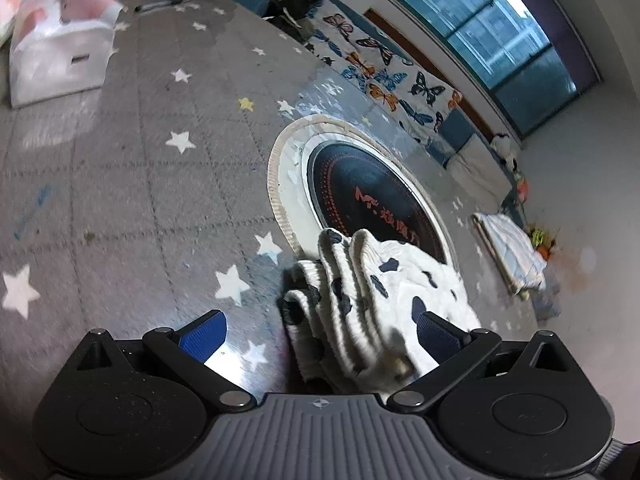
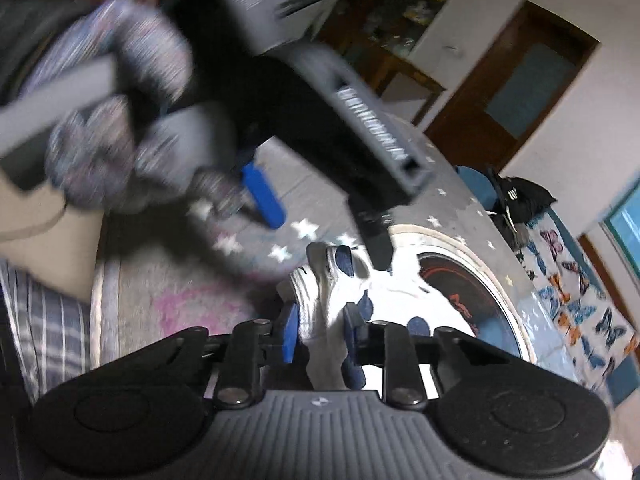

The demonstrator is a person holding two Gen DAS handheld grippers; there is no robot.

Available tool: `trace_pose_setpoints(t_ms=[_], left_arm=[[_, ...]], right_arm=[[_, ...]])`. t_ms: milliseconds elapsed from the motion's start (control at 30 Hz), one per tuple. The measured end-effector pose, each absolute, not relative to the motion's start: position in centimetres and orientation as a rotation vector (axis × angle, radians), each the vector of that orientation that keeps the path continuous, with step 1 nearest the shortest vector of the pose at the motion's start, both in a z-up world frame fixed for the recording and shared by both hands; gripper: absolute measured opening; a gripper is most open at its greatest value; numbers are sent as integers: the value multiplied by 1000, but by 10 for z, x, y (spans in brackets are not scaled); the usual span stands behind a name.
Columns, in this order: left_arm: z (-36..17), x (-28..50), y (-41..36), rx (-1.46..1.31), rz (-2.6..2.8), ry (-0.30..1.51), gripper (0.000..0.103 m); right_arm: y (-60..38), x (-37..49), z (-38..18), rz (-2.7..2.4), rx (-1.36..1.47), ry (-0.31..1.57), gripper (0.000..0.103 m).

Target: Fold clothes

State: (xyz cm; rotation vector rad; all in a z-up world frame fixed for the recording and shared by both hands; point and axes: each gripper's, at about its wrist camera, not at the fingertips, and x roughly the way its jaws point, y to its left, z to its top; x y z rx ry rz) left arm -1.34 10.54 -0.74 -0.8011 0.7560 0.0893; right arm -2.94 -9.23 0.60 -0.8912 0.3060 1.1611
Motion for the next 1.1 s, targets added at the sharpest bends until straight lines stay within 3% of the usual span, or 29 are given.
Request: trace_pose_setpoints(t_ms=[467, 667, 733, 833, 1100], left_arm=[[-28, 0, 109, -1181, 9, 772, 102], [-37, 4, 114, -1234, -1, 757, 79], [-41, 3, 117, -1243, 4, 756, 59], [-49, 0, 123, -1262, 3, 761, 43], [-51, -3, 127, -1250, -17, 751, 41]], right_arm=[[-110, -14, 30, 1133, -706, 309, 19], [-115, -15, 25, 1158, -678, 328, 19], [-117, -15, 23, 1164, -665, 337, 19], [-119, -13, 19, 1171, -648, 360, 20], [-134, 2, 24, 1181, -510, 426, 24]])
